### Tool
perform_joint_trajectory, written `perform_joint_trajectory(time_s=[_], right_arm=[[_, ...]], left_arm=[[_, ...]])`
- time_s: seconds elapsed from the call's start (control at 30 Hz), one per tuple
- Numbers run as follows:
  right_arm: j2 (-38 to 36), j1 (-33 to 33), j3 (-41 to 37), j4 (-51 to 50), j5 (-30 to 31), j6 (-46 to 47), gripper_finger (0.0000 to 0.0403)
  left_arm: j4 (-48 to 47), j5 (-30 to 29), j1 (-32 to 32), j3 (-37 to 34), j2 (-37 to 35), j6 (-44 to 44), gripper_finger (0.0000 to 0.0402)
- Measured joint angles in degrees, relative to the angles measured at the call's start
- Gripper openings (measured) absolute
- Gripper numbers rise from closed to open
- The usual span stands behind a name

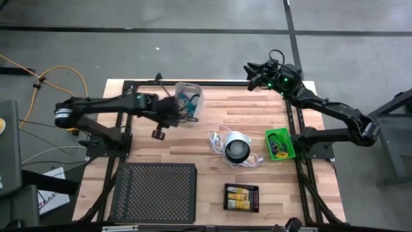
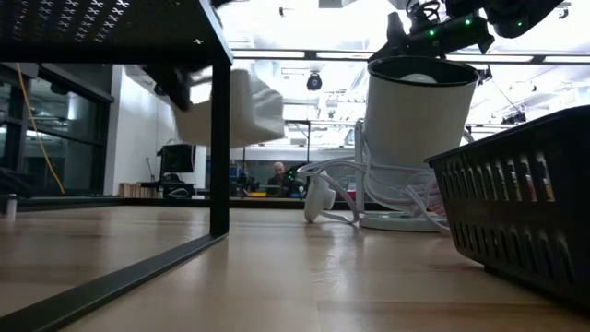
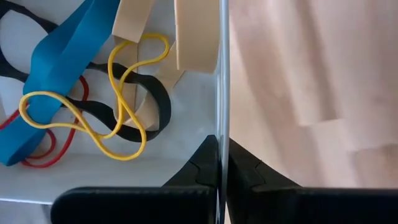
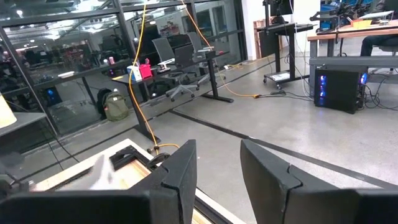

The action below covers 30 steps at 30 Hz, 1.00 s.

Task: Pick & Place Office Desk Supplies
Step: Put the gray bin on the shelf

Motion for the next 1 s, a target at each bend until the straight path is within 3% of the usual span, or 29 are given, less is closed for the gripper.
perform_joint_trajectory(time_s=[0.23,0.53,1.0], right_arm=[[0.0,0.01,0.0,0.0,0.0,0.0,0.0112],[0.0,0.02,0.0,0.0,-0.01,0.0,0.0112],[0.0,0.01,0.0,0.0,0.0,0.0,0.0112]], left_arm=[[-13.86,-3.55,-9.65,4.44,-6.18,-16.05,0.0001],[-28.62,-4.46,-26.42,12.24,-6.5,-39.83,0.0001],[-33.6,-8.07,-65.67,12.56,-6.5,-81.48,0.0001]])
